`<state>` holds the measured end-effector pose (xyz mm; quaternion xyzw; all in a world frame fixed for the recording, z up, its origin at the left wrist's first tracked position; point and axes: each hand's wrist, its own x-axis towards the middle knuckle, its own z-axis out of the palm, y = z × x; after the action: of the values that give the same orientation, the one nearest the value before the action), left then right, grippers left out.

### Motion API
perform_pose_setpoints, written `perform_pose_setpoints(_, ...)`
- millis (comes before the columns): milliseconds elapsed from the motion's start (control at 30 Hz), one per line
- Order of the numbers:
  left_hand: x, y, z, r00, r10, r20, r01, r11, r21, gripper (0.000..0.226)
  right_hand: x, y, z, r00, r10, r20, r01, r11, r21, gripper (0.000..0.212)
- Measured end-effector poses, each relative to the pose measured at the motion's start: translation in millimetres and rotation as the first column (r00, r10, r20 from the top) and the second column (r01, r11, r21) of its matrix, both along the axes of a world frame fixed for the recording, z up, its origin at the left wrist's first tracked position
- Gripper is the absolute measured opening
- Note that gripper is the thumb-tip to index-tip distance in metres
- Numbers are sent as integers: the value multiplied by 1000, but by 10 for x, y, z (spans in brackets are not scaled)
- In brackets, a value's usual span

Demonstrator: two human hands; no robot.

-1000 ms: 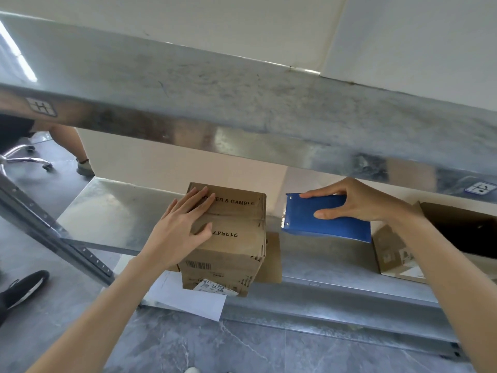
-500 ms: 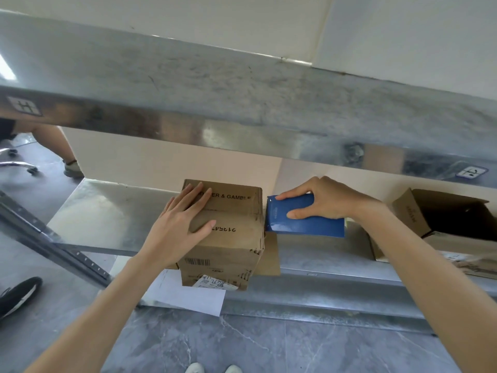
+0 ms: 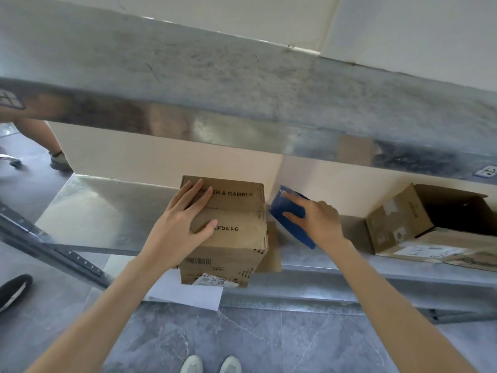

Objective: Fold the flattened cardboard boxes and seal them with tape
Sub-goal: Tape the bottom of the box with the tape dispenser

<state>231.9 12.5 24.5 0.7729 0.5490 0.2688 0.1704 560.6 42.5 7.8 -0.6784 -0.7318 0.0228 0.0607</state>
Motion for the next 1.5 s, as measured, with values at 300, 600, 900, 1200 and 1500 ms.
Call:
perform_pose_setpoints(300, 8, -5, 7, 1000, 0, 15, 0, 1000, 12, 64, 261, -170, -634, 987, -158, 3, 158, 987, 23, 53)
perform_pose_setpoints(600, 10, -1, 4, 1000, 10, 28, -10, 1000, 7, 64, 284, -129, -739, 946, -298, -126, 297, 954, -29, 73)
perform_pose_setpoints(900, -1, 8, -18, 999, 16, 43, -16, 1000, 4, 64, 367, -136, -624, 892, -250, -376, 225, 968, -111, 63)
perform_pose_setpoints(1200, -4, 16, -20, 998, 17, 58, -16, 1000, -15, 66, 122, -171, -327, 927, -192, -321, 237, 965, 108, 41)
perform_pose_setpoints(1500, 3, 4, -7, 997, 30, 70, -30, 1000, -5, 67, -1017, -261, 267, 631, 92, -770, -36, 995, 90, 41)
